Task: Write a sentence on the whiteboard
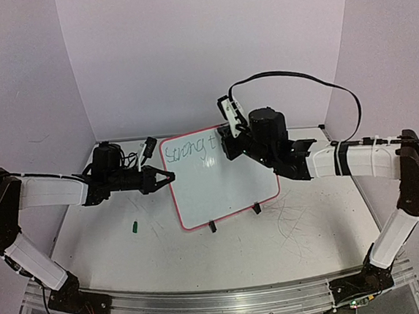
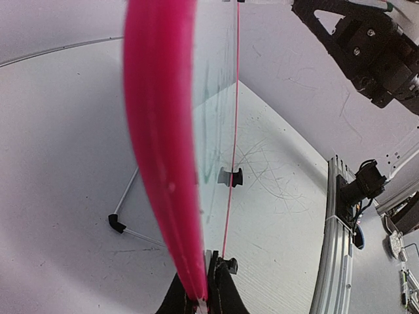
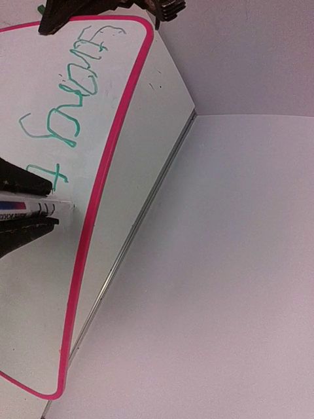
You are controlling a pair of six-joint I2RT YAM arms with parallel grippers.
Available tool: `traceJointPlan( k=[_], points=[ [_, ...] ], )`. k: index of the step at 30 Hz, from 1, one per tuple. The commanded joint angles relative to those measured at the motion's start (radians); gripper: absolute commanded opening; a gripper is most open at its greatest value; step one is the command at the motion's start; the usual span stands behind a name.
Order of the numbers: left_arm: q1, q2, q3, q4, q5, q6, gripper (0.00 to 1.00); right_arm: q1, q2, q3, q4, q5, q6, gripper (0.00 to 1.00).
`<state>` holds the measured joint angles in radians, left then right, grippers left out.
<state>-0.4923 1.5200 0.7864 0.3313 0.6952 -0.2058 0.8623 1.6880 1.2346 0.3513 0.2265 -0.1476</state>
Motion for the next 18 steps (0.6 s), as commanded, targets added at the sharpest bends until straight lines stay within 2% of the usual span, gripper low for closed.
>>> traceJointPlan(
  k=[1,18],
  points=[
    [0.009,0.018,0.037,-0.029,-0.149,0.105,0.0,-0.004,0.013,0.03,0.026,0.027,0.019,0.0],
    [0.009,0.019,0.038,-0.032,-0.148,0.104,0.0,-0.004,-0.003,-0.023,-0.022,0.019,0.057,0.0]
  ],
)
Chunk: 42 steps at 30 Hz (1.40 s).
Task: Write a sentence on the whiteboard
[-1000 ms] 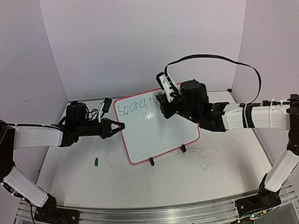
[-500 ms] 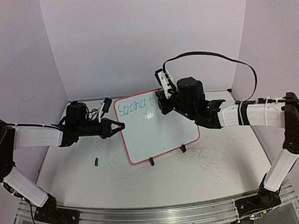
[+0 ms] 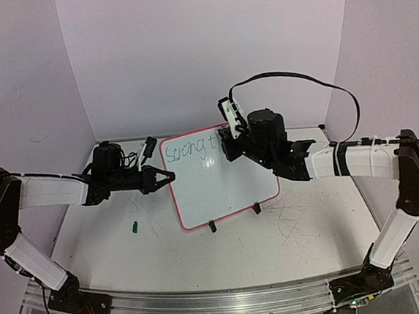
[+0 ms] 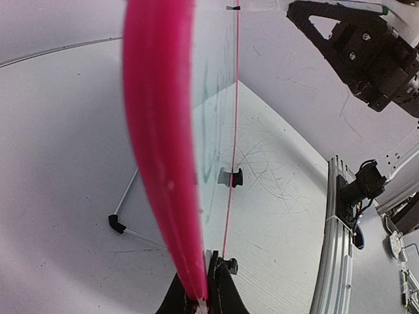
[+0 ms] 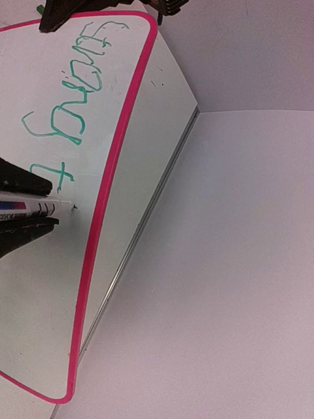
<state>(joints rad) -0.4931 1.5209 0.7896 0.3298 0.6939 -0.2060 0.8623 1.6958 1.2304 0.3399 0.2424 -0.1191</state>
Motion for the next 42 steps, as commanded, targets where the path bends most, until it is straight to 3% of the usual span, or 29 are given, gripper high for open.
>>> traceJointPlan(
  k=[1,20,42],
  points=[
    [0.01,0.017,0.035,-0.03,-0.147,0.104,0.0,-0.004,-0.013,-0.024,-0.013,0.003,0.032,0.0],
    [0.007,0.012,0.035,-0.035,-0.15,0.105,0.0,-0.001,-0.05,-0.095,-0.041,-0.033,0.084,0.0],
    [0.005,0.015,0.035,-0.041,-0.151,0.109,0.0,-0.005,0.007,-0.008,0.028,0.027,0.064,0.0]
  ],
)
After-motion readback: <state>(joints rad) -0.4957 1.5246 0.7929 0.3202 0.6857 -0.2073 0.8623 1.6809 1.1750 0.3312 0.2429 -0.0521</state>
